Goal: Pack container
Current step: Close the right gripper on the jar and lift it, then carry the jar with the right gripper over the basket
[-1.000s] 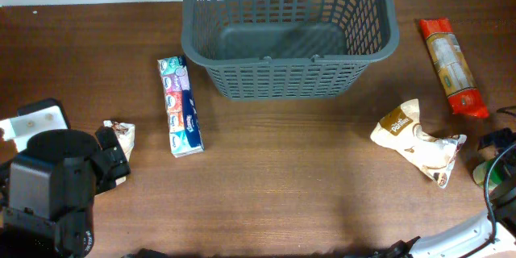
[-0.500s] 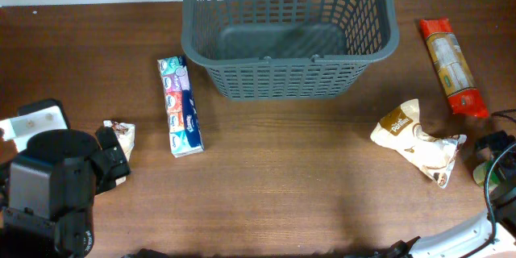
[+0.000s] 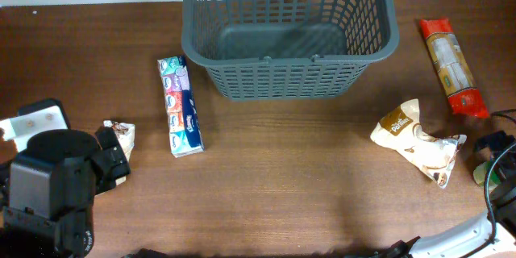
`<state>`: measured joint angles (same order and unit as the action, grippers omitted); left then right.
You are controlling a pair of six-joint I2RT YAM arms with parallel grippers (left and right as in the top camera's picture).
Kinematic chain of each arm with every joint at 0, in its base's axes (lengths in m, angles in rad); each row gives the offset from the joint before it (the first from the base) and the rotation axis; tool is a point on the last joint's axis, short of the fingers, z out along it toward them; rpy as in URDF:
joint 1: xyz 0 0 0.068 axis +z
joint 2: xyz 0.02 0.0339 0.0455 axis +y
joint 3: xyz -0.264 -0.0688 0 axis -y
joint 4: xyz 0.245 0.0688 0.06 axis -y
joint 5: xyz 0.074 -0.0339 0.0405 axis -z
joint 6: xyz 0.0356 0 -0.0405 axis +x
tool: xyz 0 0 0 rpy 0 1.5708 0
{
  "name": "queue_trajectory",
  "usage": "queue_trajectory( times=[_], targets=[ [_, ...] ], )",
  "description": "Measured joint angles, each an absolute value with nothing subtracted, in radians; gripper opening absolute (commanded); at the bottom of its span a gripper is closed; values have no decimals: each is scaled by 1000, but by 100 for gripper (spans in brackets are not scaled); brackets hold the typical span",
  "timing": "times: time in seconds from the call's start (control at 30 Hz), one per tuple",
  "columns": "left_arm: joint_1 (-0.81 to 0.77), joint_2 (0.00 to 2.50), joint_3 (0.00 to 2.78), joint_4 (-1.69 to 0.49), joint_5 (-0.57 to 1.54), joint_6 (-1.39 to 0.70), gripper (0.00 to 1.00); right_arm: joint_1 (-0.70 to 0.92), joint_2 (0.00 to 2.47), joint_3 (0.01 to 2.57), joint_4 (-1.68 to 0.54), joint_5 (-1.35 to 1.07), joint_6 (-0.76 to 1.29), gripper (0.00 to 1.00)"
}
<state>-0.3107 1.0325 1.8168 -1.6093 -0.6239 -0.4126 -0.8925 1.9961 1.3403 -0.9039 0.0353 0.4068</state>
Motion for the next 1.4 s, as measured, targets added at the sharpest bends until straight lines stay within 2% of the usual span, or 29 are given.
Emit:
queue_trajectory(
  times=[0.1,0.2,0.3,0.37,0.4,0.63,0.77,1.17,1.4],
  targets=[
    [-311,1032,1817,-1609,-624,-413,100,-893,1996,1340,-908,39,408,66],
    [-311,1032,1817,-1610,-624,-412,100,-897,1993,1339,-914,35,410,36],
    [-311,1032,1817,-1609,-624,-413,100,-898,1993,1338,-915,31,399,22],
    [-311,1032,1817,-1609,-624,-413,100,-898,1993,1338,-916,31,400,8],
    [-311,1032,1817,-1609,-624,-413,100,-898,1993,1338,-916,31,400,4],
    [-311,1032,1817,-1609,-624,-413,100,-898,1993,1343,-935,21,400,4],
    [-311,1032,1817,-1609,-624,-413,99,-898,2003,1400,-1017,-6,400,4],
    [-311,1032,1817,-1610,-624,-413,100,-871,1995,2090,-1340,-165,400,4],
    [-311,1032,1817,-1609,-624,-413,100,-693,1963,2420,-1377,-309,388,4]
  ],
)
